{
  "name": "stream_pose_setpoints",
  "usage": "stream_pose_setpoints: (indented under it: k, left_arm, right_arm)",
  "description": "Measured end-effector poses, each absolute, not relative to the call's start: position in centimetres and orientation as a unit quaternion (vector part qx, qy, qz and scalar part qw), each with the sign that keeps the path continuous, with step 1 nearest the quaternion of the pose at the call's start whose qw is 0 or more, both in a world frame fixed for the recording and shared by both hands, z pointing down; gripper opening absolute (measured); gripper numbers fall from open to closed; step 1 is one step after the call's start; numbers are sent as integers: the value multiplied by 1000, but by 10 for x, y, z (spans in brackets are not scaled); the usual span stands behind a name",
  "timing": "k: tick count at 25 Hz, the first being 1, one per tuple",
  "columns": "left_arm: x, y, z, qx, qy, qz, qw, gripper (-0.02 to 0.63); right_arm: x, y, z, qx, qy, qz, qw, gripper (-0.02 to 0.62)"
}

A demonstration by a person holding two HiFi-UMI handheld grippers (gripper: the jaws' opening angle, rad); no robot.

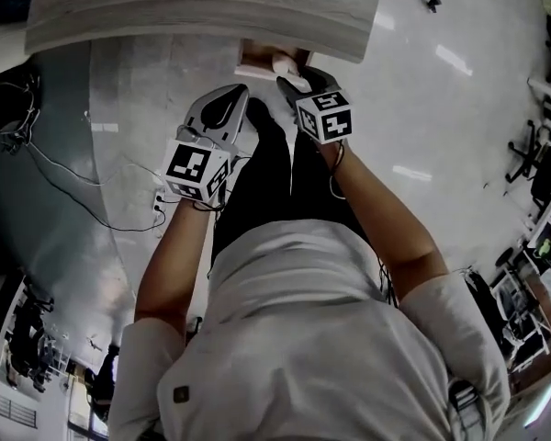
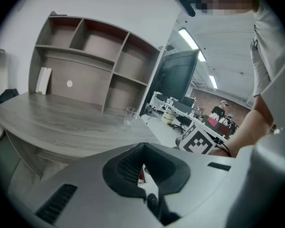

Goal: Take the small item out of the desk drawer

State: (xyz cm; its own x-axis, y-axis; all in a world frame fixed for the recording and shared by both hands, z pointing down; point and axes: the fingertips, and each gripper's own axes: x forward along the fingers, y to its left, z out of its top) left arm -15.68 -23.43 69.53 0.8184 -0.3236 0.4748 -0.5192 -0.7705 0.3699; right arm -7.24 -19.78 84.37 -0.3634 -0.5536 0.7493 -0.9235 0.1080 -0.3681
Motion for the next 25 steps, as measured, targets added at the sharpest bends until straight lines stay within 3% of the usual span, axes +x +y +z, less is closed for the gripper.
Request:
stream_pose_setpoints:
  k: [14,25]
  left_arm:
    - [-162,-232,779,911,-225,228,259,15]
    - [-157,-227,813,905,-220,237,277,15]
  right_arm:
    - [-75,-193,950,518,-662,476,258,238]
    - [-72,-203,982,527,-637,488,280,239]
